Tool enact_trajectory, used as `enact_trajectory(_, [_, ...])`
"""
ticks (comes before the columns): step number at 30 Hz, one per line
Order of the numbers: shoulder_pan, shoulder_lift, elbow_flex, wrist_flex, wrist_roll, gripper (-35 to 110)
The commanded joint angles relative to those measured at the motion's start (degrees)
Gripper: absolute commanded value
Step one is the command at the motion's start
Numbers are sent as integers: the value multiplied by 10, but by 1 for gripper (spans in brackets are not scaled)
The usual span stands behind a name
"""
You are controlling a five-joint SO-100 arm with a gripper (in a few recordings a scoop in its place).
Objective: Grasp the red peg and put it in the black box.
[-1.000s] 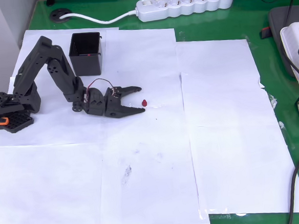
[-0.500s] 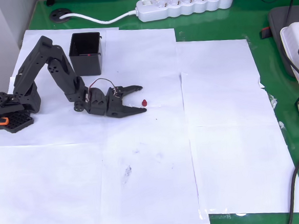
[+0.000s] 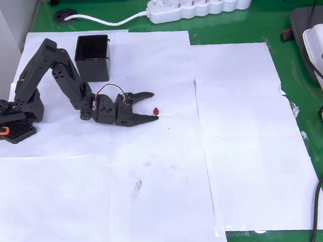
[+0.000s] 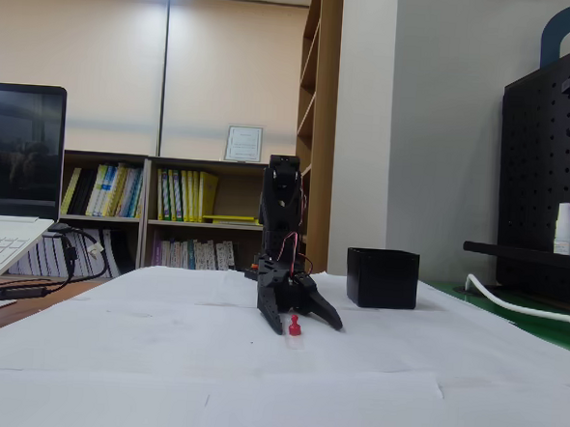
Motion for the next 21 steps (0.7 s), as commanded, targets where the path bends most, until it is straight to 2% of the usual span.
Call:
enact_trajectory(1, [-9, 4, 4, -4, -5, 21])
enact_trajectory(3, [-9, 4, 4, -5, -1, 0])
enact_trajectory(21, [-10, -8, -1, -11, -11, 0])
